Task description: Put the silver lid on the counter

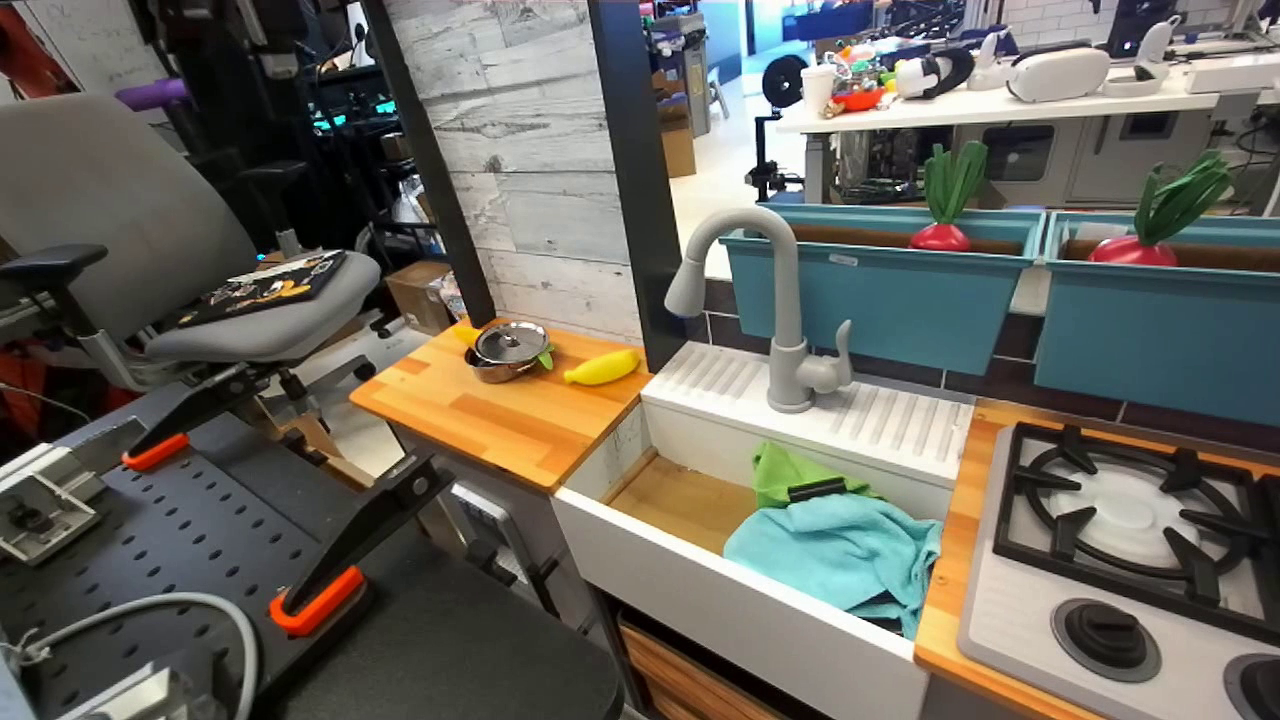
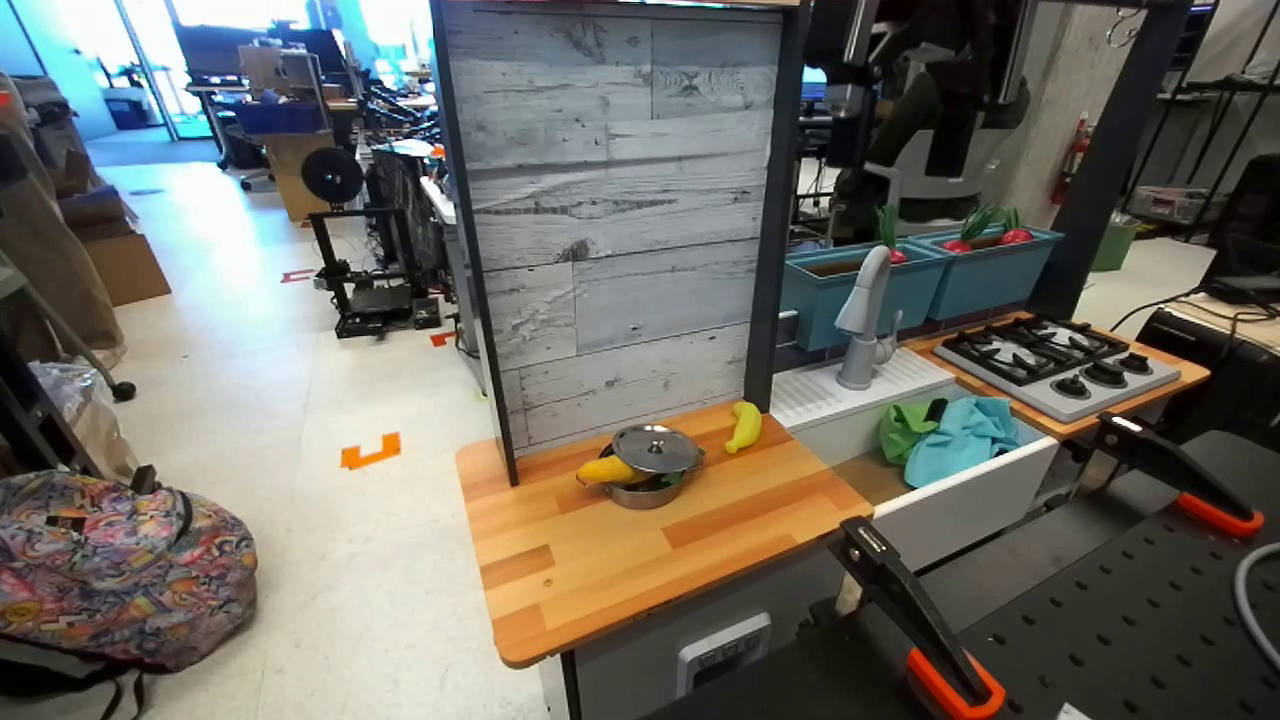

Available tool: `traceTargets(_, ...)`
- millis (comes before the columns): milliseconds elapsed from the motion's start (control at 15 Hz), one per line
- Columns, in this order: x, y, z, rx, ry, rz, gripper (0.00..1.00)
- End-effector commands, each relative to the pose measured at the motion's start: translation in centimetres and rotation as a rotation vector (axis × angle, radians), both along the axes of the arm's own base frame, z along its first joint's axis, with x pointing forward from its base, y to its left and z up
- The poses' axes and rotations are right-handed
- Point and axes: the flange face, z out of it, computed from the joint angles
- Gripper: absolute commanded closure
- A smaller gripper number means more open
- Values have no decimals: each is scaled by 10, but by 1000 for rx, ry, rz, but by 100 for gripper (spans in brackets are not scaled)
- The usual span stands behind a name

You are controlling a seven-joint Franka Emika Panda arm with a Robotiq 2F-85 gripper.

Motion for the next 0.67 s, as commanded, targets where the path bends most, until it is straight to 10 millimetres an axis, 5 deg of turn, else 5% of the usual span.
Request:
traceTargets(0, 1, 0, 1, 0, 0, 0, 0)
traceTargets(267, 7, -5, -5, 42, -46, -32, 0)
traceTargets(600, 42, -3, -60, 32, -137, -57, 0)
